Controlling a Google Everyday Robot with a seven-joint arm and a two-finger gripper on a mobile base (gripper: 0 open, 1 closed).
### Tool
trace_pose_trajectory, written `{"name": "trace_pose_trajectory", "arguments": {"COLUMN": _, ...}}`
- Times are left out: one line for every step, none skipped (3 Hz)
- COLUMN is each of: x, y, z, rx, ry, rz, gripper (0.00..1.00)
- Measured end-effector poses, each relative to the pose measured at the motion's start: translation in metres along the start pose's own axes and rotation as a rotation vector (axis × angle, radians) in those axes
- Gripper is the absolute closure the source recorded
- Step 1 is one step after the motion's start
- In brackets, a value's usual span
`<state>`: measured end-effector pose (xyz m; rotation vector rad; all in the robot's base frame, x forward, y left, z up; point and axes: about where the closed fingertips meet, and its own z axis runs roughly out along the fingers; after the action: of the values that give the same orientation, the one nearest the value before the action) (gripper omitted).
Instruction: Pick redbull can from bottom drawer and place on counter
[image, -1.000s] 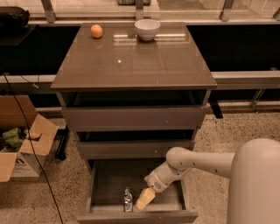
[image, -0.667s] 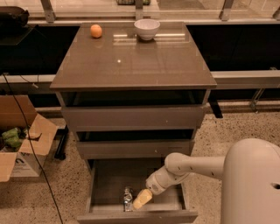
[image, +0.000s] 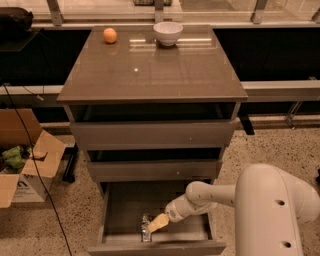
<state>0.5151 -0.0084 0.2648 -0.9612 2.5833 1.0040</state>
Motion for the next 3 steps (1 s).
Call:
{"name": "trace_pose_trajectory", "arguments": {"x": -0.003, "y": -0.028, "z": 0.027, "rx": 0.012, "ry": -0.025, "rz": 0.099, "gripper": 0.00}}
{"name": "trace_pose_trajectory", "arguments": {"x": -0.007, "y": -0.055, "z": 0.070, "rx": 0.027, "ry": -0.023, "rz": 0.242, "gripper": 0.00}}
{"name": "trace_pose_trajectory", "arguments": {"x": -0.010, "y": -0.063, "z": 0.096, "rx": 0.037, "ry": 0.001, "rz": 0.310, "gripper": 0.00}}
